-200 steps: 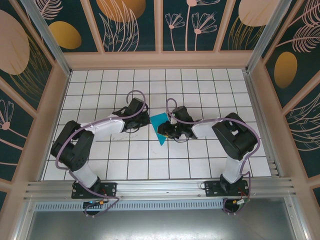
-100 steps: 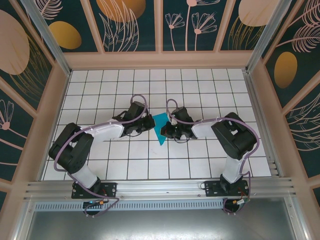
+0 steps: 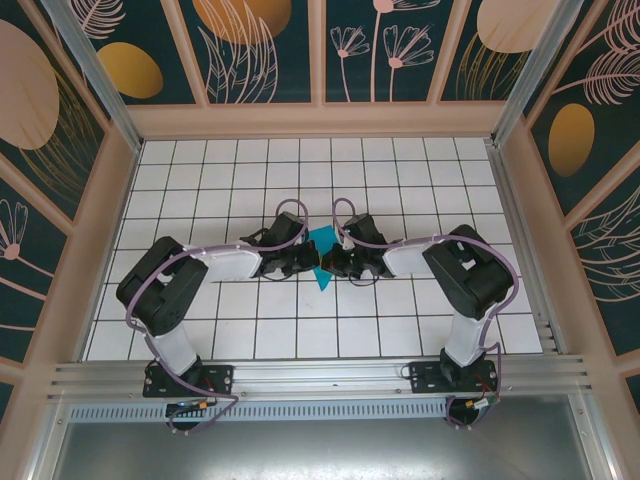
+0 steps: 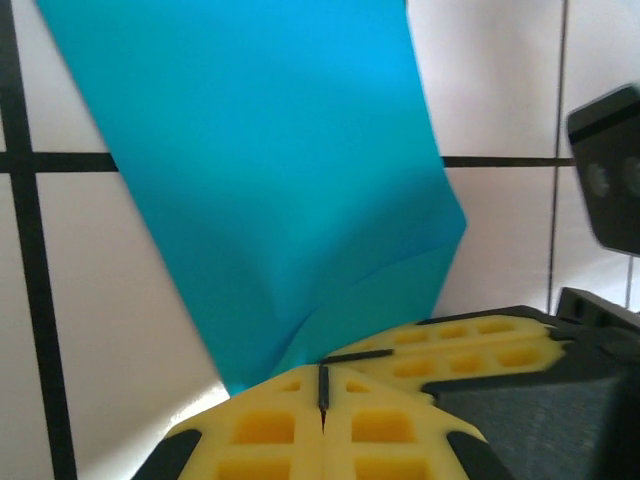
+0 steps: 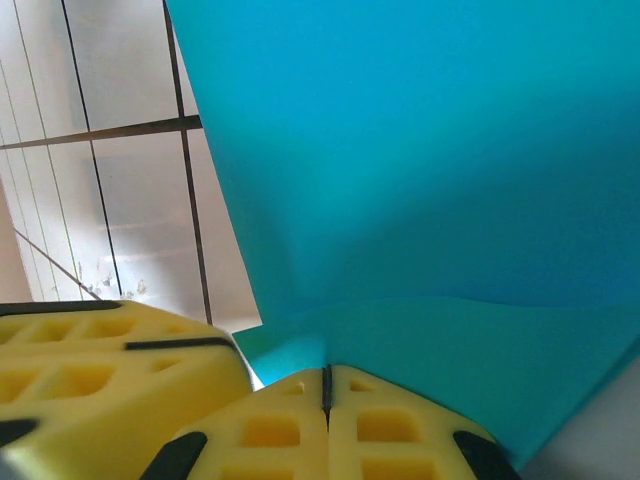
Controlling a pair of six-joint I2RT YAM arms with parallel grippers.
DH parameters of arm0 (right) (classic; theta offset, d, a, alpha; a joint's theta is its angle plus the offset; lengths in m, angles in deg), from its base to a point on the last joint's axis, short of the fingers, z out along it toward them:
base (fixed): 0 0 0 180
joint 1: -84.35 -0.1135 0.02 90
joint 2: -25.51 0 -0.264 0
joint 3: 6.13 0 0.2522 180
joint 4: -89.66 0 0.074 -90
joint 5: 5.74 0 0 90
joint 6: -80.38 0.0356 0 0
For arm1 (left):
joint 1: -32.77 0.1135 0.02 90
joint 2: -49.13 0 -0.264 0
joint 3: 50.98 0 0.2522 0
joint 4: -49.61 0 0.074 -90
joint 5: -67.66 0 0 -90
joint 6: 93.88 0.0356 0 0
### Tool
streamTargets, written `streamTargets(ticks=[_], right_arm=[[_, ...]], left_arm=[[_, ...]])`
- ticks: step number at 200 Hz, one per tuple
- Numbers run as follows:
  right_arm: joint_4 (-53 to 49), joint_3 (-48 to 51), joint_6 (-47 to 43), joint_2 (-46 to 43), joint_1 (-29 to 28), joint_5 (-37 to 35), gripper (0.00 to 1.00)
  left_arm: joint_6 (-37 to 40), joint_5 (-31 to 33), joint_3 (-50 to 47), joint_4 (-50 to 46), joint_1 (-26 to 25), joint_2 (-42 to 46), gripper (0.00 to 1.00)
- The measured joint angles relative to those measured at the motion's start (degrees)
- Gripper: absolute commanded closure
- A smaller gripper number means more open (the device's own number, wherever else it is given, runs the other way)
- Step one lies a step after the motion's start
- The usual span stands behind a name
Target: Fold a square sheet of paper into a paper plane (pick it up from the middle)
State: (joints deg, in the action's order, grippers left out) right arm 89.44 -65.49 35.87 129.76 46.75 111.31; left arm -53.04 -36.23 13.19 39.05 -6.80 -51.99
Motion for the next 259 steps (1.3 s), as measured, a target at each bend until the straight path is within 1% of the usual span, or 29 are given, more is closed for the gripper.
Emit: streamTargets(ticks=[91, 141, 164, 204, 259], right_arm=[[1.7, 1.5, 0.3, -0.9, 0.4, 0.6, 1.00], [1.5, 1.9, -0.2, -4.8, 3.6, 1.3, 1.00], [0.5, 1.8, -1.2, -4.7, 4.7, 1.3, 1.00], [-1.3, 0.5, -3.1, -2.6, 4.6, 1.3, 1.00], [-3.5, -0.5, -3.7, -1.0, 5.2, -0.6, 1.00]], left_arm=[[0.2, 2.3, 2.3, -2.4, -0.1, -3.2, 1.00], [1.6, 2.8, 2.4, -2.5, -0.2, -3.3, 1.00], [2.4, 3.0, 2.5, -2.8, -0.2, -3.3, 1.00], [3.8, 3.9, 3.5, -3.9, -0.5, -3.7, 1.00], [5.7, 4.1, 4.5, -4.8, -0.5, -4.3, 1.00]])
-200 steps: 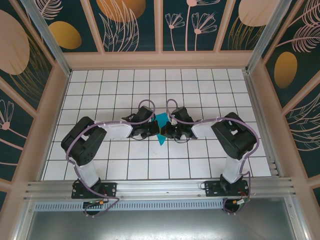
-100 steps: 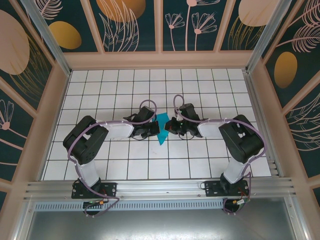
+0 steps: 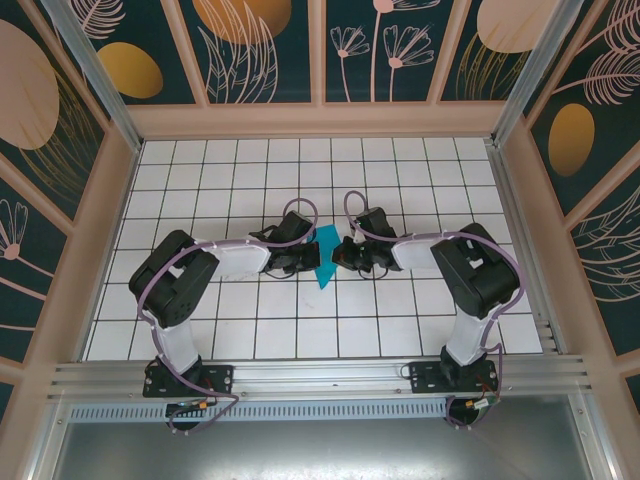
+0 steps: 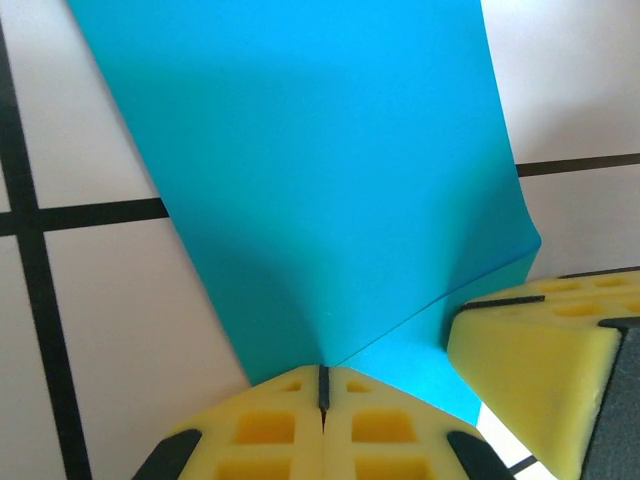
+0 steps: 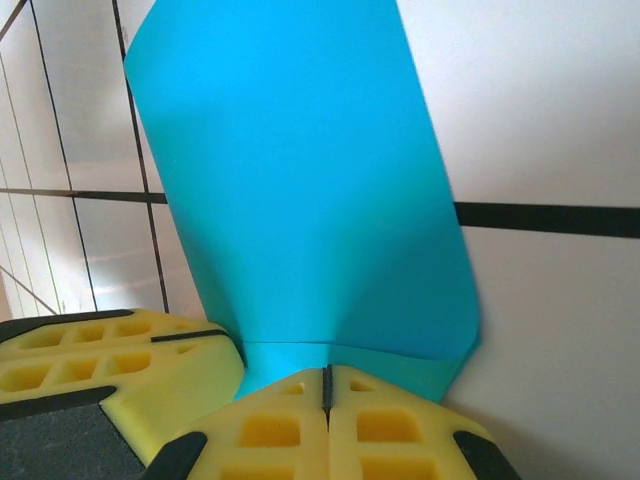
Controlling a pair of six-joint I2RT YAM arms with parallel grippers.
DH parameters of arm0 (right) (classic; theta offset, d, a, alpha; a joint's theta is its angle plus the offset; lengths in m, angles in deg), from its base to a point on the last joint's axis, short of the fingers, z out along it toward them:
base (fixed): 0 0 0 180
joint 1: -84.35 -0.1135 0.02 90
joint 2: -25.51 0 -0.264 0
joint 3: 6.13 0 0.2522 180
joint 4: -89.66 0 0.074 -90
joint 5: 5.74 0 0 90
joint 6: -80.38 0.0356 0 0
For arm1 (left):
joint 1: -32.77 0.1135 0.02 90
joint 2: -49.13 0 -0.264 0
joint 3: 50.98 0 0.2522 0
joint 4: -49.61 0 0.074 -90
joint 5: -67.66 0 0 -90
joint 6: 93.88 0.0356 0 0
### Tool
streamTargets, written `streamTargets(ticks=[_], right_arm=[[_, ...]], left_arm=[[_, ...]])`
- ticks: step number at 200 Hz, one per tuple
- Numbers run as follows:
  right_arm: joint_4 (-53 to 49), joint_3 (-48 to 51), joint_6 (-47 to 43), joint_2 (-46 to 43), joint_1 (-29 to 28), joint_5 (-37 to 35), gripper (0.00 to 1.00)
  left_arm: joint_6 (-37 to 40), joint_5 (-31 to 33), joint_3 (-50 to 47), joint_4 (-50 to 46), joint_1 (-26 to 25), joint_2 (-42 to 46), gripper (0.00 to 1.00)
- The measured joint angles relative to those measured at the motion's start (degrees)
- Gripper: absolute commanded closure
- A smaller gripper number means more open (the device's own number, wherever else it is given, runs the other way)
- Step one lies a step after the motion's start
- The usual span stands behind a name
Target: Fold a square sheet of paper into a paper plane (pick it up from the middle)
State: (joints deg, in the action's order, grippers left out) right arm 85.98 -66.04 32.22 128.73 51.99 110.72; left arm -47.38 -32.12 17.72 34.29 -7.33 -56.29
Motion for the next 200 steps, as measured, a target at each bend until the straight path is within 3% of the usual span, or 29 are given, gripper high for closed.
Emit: streamTargets(ticks=[67, 151, 200], right_arm=[[-1.5, -0.3, 0.0, -1.5, 3.0, -1.7, 1.00], [-1.6, -1.1, -1.0, -4.7, 1.6, -0.9, 1.00], [-1.6, -1.7, -1.1, -1.0, 1.5, -0.5, 1.00]], left_arm=[[2.0, 0.9, 0.7, -0.6, -0.2, -0.3, 1.00], [15.6, 3.9, 3.8, -3.8, -0.4, -1.4, 1.00], [18.2, 4.1, 3.8, -3.8, -0.4, -1.4, 1.00]])
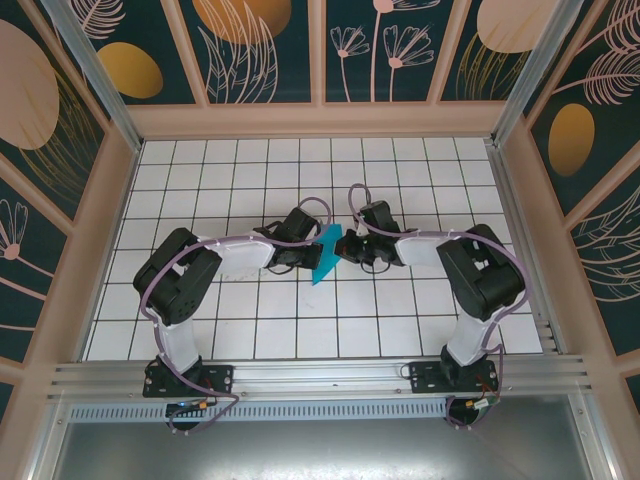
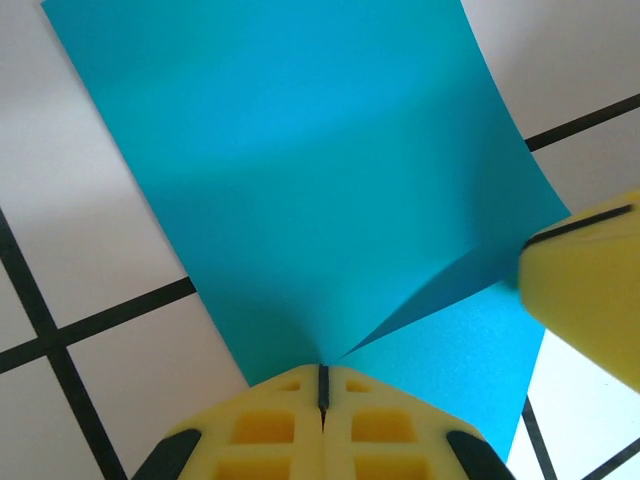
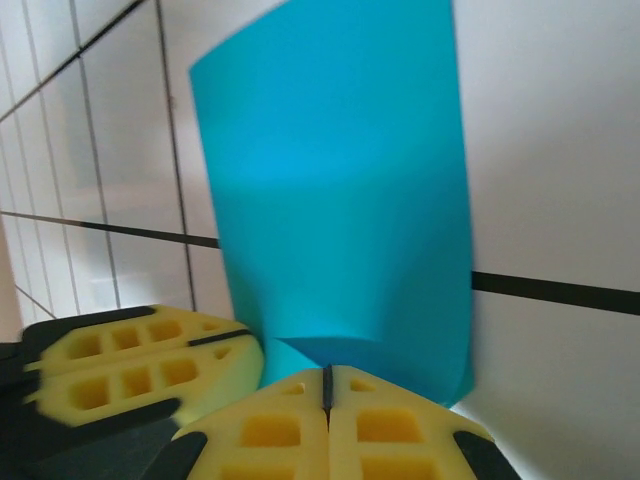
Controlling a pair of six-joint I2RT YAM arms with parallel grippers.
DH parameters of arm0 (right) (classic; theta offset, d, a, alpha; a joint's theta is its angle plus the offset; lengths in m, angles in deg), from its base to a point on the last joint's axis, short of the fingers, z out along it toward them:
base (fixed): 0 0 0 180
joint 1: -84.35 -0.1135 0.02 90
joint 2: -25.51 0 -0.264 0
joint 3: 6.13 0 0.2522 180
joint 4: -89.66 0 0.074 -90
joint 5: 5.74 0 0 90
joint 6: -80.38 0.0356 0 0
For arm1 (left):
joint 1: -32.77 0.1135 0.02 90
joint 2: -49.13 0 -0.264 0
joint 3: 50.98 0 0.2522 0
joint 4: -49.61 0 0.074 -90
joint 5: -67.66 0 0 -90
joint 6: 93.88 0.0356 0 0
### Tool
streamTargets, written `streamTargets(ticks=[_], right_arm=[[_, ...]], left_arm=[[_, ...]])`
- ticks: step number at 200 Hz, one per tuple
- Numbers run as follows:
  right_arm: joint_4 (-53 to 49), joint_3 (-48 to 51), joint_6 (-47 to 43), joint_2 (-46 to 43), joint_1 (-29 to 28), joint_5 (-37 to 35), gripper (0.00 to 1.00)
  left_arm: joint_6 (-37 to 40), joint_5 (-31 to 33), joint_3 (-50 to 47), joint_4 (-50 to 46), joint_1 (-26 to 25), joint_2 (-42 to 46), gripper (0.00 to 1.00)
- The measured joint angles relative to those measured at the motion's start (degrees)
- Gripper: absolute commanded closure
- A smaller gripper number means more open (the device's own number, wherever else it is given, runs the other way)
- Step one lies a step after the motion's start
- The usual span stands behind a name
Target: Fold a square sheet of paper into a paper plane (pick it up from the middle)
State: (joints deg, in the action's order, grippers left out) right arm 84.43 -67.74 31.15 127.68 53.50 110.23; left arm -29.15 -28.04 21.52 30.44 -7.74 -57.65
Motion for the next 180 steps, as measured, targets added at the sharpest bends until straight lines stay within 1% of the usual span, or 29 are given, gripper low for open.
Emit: streamTargets(ticks=[36, 72, 81, 102, 124, 146, 180], right_arm=[[0.1, 0.0, 0.0, 1.9, 0.0, 0.0, 1.00], [0.2, 0.0, 0.5, 1.9, 0.0, 0.0, 1.00], [0.2, 0.0, 1.2, 1.9, 0.0, -0.1, 1.00], [1.4, 0.9, 3.1, 1.5, -0.8, -1.0, 1.00], [2.0, 1.4, 5.3, 1.0, -2.3, -2.3, 1.00], [2.1, 1.4, 7.5, 0.9, -3.8, -3.6, 1.00], [2.4, 1.7, 9.7, 0.6, -4.6, -5.0, 1.00]], left_arm=[[-0.2, 0.0, 0.0, 0.0, 0.0, 0.0, 1.00], [-3.0, -0.2, 0.0, 0.0, 0.0, 0.4, 1.00], [-4.0, -0.2, 0.0, 0.0, 0.0, 1.0, 0.97], [-7.8, -0.3, -1.0, 0.4, 0.0, 5.6, 0.90], [-12.9, -1.0, -4.9, 3.5, 0.0, 13.6, 0.87], [-18.7, -2.9, -9.5, 7.4, 0.1, 18.9, 0.88], [-26.6, -6.7, -16.6, 12.2, -0.5, 19.8, 0.91]])
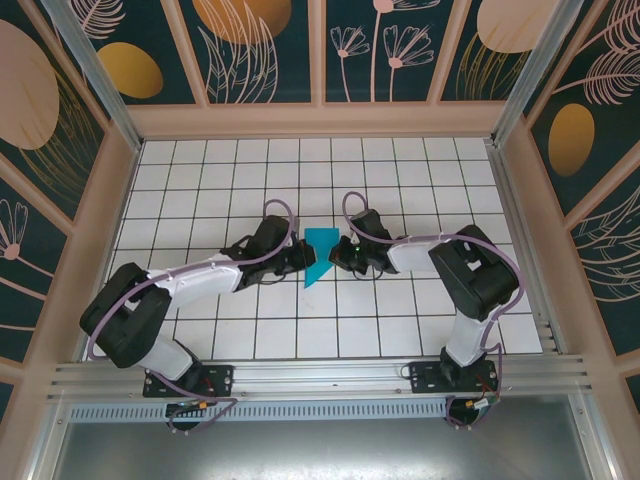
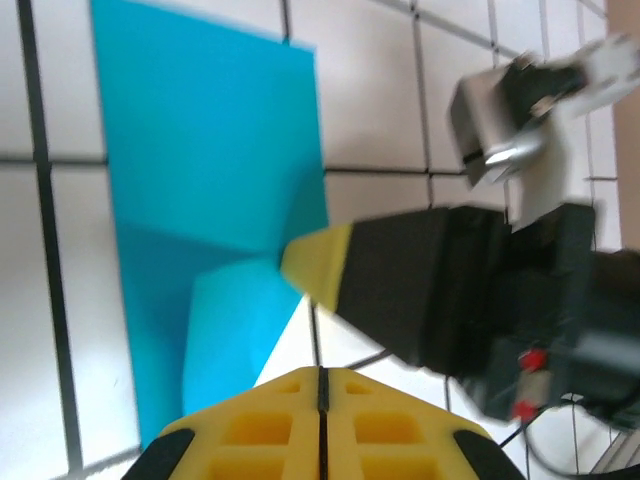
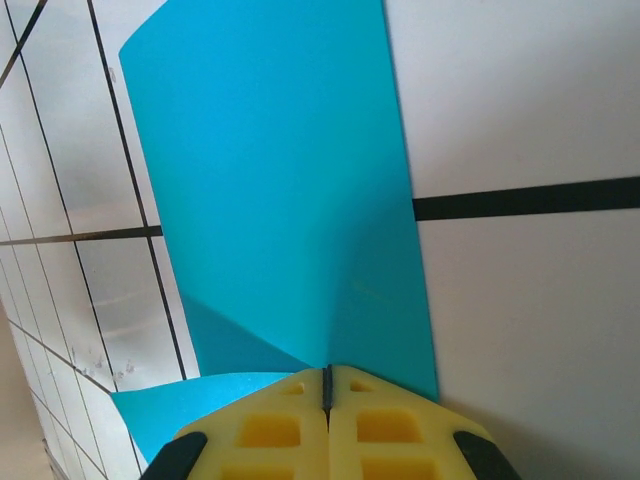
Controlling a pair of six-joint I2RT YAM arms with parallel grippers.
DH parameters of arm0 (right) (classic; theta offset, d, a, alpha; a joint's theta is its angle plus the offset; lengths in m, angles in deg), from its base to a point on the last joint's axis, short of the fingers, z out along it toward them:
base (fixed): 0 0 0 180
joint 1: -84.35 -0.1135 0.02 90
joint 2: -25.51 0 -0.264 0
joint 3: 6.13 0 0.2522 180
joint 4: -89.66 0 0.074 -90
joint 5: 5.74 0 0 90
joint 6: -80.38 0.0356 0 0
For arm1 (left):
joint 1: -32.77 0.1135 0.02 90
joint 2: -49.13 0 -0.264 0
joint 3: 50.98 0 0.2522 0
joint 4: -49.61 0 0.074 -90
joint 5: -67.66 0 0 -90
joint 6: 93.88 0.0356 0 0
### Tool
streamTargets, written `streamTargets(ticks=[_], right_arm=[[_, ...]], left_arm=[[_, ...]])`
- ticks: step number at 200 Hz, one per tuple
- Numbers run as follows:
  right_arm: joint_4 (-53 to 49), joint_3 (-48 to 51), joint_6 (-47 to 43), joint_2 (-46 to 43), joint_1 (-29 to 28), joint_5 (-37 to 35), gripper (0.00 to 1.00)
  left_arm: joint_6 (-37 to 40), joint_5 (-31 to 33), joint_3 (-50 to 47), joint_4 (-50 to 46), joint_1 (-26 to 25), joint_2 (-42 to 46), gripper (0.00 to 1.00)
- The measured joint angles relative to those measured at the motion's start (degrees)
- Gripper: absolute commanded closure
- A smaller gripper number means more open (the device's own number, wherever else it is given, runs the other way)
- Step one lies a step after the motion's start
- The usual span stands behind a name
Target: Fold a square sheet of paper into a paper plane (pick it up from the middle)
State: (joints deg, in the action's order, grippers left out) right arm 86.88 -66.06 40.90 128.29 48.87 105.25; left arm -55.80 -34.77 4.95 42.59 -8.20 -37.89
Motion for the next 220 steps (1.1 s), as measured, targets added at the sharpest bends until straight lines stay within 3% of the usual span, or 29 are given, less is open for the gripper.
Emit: streamTargets(ticks=[92, 220], right_arm=[[0.0, 0.0, 1.3, -0.1, -0.6, -1.4, 1.00], [0.0, 0.0, 1.3, -0.1, -0.6, -1.5, 1.00]], left_arm=[[-6.8, -2.6, -1.6, 1.2, -1.6, -6.7, 0.95], [-9.0, -1.5, -5.0, 3.3, -1.6, -7.2, 0.98]])
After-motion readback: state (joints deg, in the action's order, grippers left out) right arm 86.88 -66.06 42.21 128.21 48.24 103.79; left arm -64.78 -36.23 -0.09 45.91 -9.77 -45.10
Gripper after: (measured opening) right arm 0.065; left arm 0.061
